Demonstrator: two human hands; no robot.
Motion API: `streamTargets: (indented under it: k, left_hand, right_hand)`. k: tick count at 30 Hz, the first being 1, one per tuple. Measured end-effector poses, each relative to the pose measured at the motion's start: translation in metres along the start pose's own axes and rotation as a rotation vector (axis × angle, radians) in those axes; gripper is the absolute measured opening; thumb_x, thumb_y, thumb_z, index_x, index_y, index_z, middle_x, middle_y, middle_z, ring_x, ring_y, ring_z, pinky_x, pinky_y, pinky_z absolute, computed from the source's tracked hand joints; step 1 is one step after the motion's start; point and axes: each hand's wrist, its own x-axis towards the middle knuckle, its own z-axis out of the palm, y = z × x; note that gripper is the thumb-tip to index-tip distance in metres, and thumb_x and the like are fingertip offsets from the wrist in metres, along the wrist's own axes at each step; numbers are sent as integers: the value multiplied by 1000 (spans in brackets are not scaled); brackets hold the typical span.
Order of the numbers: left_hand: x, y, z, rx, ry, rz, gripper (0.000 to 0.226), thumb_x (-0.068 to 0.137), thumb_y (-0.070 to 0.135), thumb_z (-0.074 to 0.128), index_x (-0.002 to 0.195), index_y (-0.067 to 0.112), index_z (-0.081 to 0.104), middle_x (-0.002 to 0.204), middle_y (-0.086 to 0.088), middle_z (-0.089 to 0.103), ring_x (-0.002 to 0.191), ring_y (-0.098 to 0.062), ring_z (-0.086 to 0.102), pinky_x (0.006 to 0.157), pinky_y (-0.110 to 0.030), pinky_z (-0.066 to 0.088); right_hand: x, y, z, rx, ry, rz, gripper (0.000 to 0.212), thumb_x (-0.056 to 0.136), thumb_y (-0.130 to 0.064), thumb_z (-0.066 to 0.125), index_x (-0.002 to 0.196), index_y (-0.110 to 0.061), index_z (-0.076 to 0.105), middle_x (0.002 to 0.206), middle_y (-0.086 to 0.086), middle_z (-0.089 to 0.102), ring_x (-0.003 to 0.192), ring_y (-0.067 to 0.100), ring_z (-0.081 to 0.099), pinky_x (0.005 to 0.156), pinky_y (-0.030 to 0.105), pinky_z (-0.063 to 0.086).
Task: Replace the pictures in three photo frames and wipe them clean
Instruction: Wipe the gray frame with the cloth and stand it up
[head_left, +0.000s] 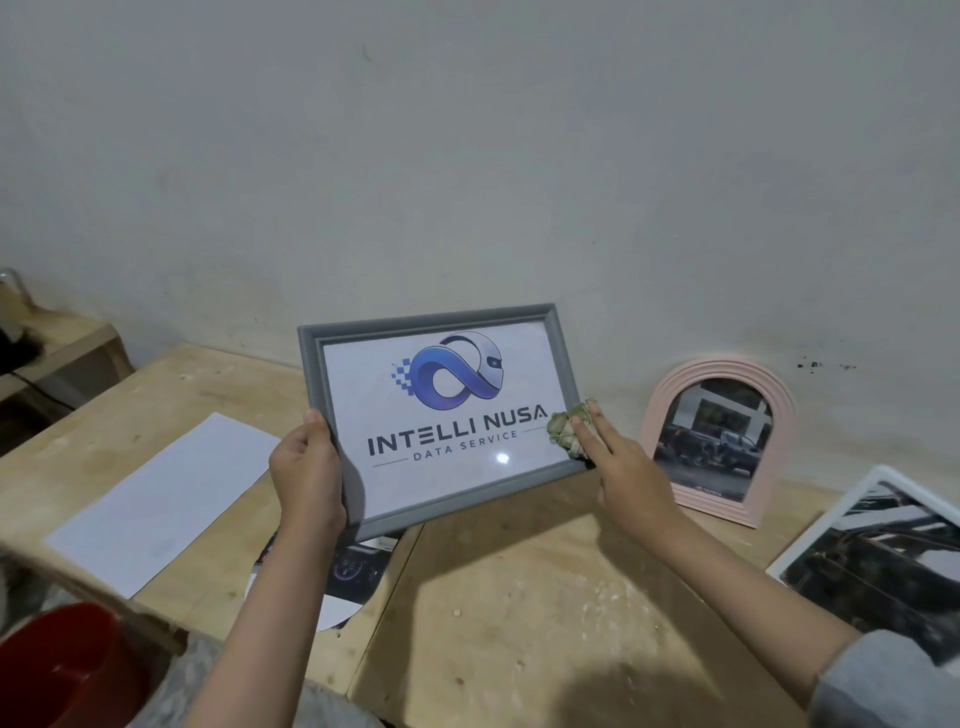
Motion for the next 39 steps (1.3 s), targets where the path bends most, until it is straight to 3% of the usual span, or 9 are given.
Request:
streamTargets:
  k: [3,6,9,13,18,23,29,35,39]
  left_hand:
    - [1,3,2,17,22,39,38,96,37,45,68,10,41,78,-5,36,73,-20,30,69,-31,29]
    - [-3,6,7,78,40,102,46,98,33,44,59,11,30,65,-6,28,64,-18,26,62,-30,25]
    - [-9,7,12,118,73,106,49,99,31,43,57,15,23,59,-2,23,57,-16,22,56,-30,21]
    - [-20,5,22,69,82,55,49,99,30,43,57,16,23,59,-1,25,57,-15,22,56,-30,22]
    - [-31,-5,36,7,78,15,45,99,34,42,60,13,35,65,-4,39,67,-18,34,65,-31,32]
    - [-41,-11,45,-29,111,-9,46,100,36,39,60,13,39,69,-3,52,67,-18,44,69,-31,39]
    - [-55,-18,51,-18,125,-35,39,102,35,33,70,16,46,77,0,59,75,-20,52,77,-31,43]
    - [-59,-20,48,-11,118,-23,38,102,33,32,70,17,45,77,0,57,74,-19,50,75,-31,41]
    - [-62,-24,49,-46,107,-72,38,102,32,33,69,16,45,75,1,58,70,-17,52,69,-28,43]
  right_hand:
    - [-5,4,3,-17,-68,-6,87,68,15,49,146,-20,32,157,3,21,105,36,54,59,38,51]
    - [-5,12,-5,16,-146,30,82,73,11,45,145,-26,32,156,-3,21,121,31,49,77,39,53]
    - [-1,15,-18,161,-83,159,77,74,13,44,143,-21,38,154,3,28,132,26,41,96,36,45]
    - [6,9,-28,298,51,277,74,78,15,41,144,-17,36,154,14,22,141,29,26,106,37,34]
    - [8,-9,-14,373,40,297,74,84,15,35,149,-18,24,158,15,9,141,31,24,103,39,36]
    - [1,-29,8,457,91,289,80,79,18,34,148,-21,25,159,9,3,145,26,13,113,44,28]
    - [-20,-74,14,530,60,142,80,74,18,33,145,-17,33,158,8,12,146,20,11,114,22,18]
    - [-49,-109,15,607,-38,16,82,69,1,28,136,-47,30,155,-5,24,144,6,17,113,29,30]
    - [-62,-128,8,656,-94,-85,74,70,-1,29,126,-49,33,149,-11,36,139,-4,24,111,28,32]
